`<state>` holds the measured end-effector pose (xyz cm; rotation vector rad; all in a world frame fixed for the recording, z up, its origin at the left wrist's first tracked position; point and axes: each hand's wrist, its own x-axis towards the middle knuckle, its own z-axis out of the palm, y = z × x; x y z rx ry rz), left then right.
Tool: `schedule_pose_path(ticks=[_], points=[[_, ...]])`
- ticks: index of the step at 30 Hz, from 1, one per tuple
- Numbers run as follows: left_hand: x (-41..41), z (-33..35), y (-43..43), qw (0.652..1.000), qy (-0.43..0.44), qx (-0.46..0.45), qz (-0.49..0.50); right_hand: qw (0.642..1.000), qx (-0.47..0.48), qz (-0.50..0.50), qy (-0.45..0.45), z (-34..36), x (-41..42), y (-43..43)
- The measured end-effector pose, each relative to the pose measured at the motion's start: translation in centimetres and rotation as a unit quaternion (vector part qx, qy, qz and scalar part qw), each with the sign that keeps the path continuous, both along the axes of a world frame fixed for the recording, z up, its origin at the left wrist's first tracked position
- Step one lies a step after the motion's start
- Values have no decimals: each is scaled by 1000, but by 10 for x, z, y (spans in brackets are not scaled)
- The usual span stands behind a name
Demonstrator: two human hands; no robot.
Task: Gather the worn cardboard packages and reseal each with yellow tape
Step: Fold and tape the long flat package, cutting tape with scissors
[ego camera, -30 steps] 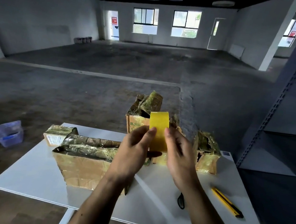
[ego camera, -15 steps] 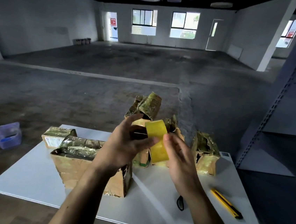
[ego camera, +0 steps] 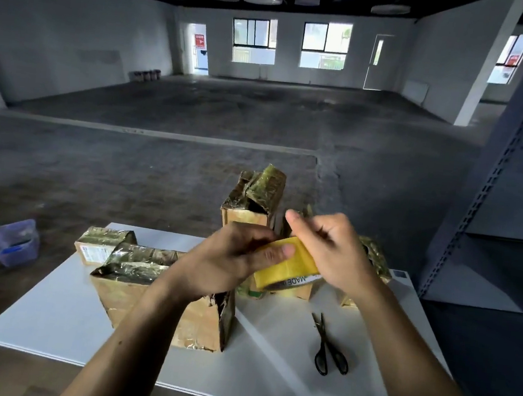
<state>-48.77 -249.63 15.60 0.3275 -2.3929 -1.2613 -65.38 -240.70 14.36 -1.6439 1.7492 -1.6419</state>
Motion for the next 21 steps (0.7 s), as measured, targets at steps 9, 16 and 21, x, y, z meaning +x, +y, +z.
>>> schedule_pose_path(ticks=[9,16,21], points=[[-14,-16,8,916,96,334,202,968,-167,-186,-12,-26,3,-9],[-28,-24,9,874,163,402,219,994,-81,-59,-44,-56,38,-3],[-28,-27,9,882,157,387,218,996,-61,-58,-6,-69,36,-10]])
